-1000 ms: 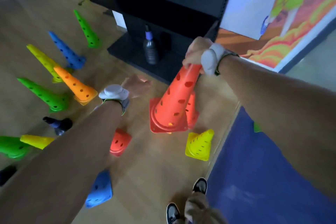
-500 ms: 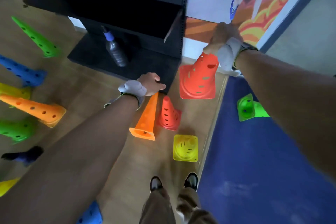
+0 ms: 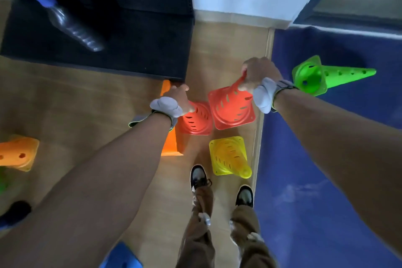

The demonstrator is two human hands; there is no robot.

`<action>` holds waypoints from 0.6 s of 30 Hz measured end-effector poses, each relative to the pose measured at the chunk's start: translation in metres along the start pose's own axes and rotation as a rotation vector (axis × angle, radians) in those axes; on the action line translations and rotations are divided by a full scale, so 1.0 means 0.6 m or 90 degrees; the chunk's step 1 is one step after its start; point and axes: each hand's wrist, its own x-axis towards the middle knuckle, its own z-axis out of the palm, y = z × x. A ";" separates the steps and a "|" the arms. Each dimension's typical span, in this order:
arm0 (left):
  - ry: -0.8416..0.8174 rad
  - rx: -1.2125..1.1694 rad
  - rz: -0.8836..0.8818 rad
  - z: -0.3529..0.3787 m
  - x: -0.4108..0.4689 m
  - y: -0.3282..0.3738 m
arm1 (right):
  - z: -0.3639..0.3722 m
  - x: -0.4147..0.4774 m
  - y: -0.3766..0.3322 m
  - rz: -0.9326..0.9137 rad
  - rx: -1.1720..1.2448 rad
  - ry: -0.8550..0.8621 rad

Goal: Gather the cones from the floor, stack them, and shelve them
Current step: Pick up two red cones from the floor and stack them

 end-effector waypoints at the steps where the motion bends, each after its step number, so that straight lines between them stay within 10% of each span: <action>1: -0.027 0.019 0.002 0.016 0.023 -0.004 | 0.019 0.013 0.004 0.008 0.006 -0.020; 7: -0.125 0.111 0.028 0.074 0.119 -0.004 | 0.086 0.086 0.029 0.033 0.041 -0.032; 18: 0.060 0.083 0.068 0.021 0.154 0.024 | 0.080 0.085 0.039 0.051 0.024 0.020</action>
